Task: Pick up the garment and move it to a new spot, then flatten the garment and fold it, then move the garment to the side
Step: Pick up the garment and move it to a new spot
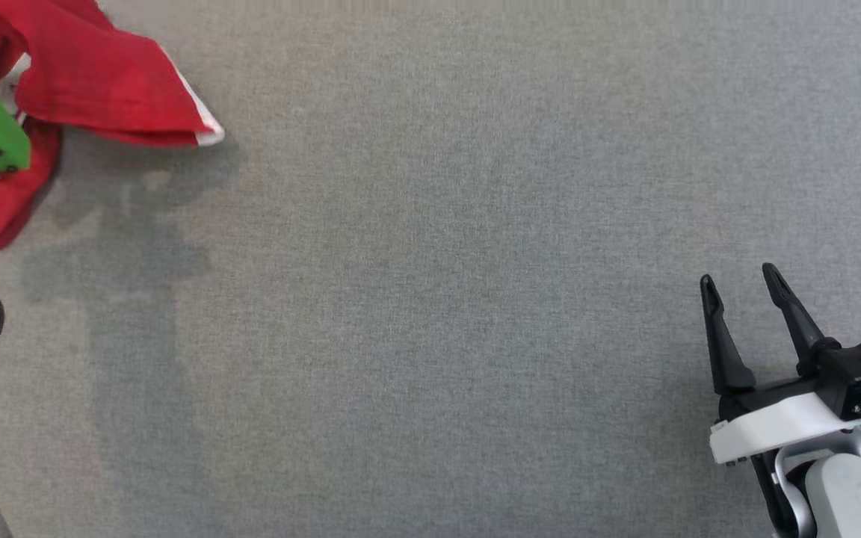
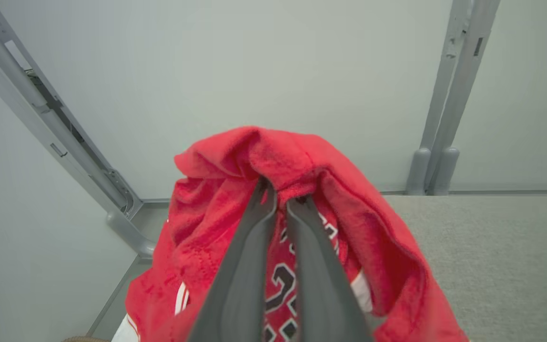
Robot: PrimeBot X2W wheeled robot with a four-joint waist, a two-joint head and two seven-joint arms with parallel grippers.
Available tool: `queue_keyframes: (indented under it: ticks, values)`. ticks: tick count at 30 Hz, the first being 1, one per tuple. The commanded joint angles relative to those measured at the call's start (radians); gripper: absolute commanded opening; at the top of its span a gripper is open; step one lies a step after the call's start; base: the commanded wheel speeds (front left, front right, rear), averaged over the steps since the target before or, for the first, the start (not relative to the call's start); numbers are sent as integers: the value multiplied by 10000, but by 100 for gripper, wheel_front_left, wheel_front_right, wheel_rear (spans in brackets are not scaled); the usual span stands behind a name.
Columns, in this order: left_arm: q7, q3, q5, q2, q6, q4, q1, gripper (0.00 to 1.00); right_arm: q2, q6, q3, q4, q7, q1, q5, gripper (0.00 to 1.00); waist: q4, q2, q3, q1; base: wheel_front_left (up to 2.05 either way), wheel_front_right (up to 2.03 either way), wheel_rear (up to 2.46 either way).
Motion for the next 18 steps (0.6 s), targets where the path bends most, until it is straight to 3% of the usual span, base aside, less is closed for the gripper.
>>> queue_keyframes:
  ticks: [1,5,10,14,16,18]
  values:
    - [804,-456,-672,-111,-58,-1740,674,0,188,-3,-69,77,-32,281,102,100,-144,0,-1034,0,0,0,0]
    - [2482,-993,-2079,4,-56,-5163,1797,0,408,-3,-215,108,-32,392,121,100,-520,0,-1306,0,0,0,0]
    - [4295,-1791,-4020,-526,-59,-8952,3146,0,620,-3,-295,166,-32,382,140,100,-1269,0,-1342,0,0,0,0]
    - [5238,-2670,-5432,-1197,48,-10849,3987,0,785,-3,-368,145,-32,236,180,100,-2000,0,-1236,0,0,0,0]
    - [5214,-3097,-5955,-1707,81,-11114,4363,0,840,-3,-448,129,-32,186,211,100,-2347,0,-1131,0,0,0,0]
    - [4938,-3579,-5998,-1786,5,-11121,4443,0,908,-3,-492,130,-32,118,200,100,-2745,0,-1014,0,0,0,0]
